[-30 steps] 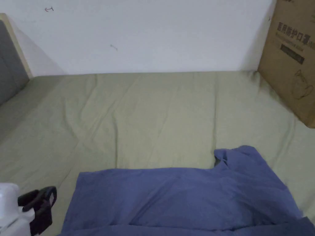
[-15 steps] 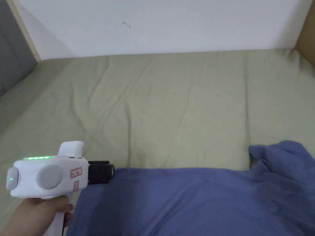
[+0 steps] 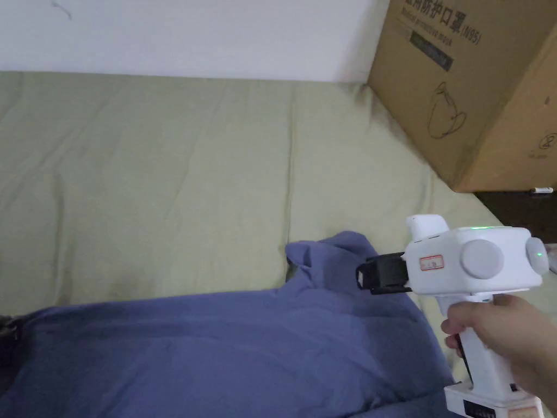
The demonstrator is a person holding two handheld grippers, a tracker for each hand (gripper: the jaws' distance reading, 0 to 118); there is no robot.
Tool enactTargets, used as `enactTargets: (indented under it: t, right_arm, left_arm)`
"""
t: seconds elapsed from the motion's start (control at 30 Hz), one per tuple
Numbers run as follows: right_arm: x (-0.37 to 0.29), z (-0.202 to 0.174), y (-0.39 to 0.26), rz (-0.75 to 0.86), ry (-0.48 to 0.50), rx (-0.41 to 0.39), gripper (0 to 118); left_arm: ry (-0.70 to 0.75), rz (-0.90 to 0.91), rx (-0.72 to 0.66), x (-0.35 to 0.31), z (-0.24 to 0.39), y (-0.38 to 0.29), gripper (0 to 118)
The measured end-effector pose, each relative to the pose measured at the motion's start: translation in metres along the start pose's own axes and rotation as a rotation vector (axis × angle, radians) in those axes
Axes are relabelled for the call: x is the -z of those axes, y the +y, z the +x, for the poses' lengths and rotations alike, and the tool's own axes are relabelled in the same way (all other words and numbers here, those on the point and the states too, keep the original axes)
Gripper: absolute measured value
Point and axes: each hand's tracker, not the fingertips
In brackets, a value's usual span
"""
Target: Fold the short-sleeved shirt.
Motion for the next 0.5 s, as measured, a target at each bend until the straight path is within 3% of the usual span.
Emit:
enactTargets:
  t: [0.03, 0.07, 0.1, 0.13, 0.17, 0.2, 0.23, 0.27, 0.4, 0.5]
  right_arm:
    - [0.012, 0.01, -0.001, -0.041, -0.004, 0.025, 98]
    - [0.019, 0.012, -0.002, -0.088, -0.006, 0.022, 90]
    - [0.022, 0.011, -0.004, -0.113, 0.013, -0.007, 74]
    - [0.021, 0.008, -0.007, -0.093, -0.057, -0.064, 61]
    - [0.01, 0.007, -0.009, -0.039, -0.074, -0.108, 30]
    - [0.001, 0.009, -0.008, -0.005, -0.041, -0.075, 0]
    - [-0.008, 0.011, -0.008, -0.001, 0.03, -0.032, 0]
    - [-0.022, 0.011, -0.003, 0.054, 0.026, -0.01, 0]
    - [-0.071, 0.02, -0.019, 0.133, 0.042, -0.068, 0]
    - [-0.142, -0.007, -0.058, 0.218, 0.074, -0.117, 0]
  left_arm:
    - [0.005, -0.006, -0.011, 0.0, -0.002, 0.001, 2]
    - [0.007, -0.01, -0.021, 0.001, -0.004, 0.001, 2]
    - [0.007, -0.015, -0.028, 0.0, -0.007, 0.002, 2]
    - [0.011, -0.018, -0.03, 0.0, -0.007, 0.003, 2]
    - [0.018, -0.021, -0.029, -0.001, -0.008, 0.003, 2]
    - [0.02, -0.023, -0.029, -0.004, -0.01, 0.003, 2]
    - [0.021, -0.023, -0.031, -0.008, -0.011, 0.004, 2]
    - [0.016, -0.02, -0.039, -0.007, -0.024, 0.002, 2]
    - [-0.032, 0.03, -0.085, -0.055, -0.031, 0.007, 2]
    - [-0.035, 0.076, -0.074, -0.103, -0.039, 0.005, 2]
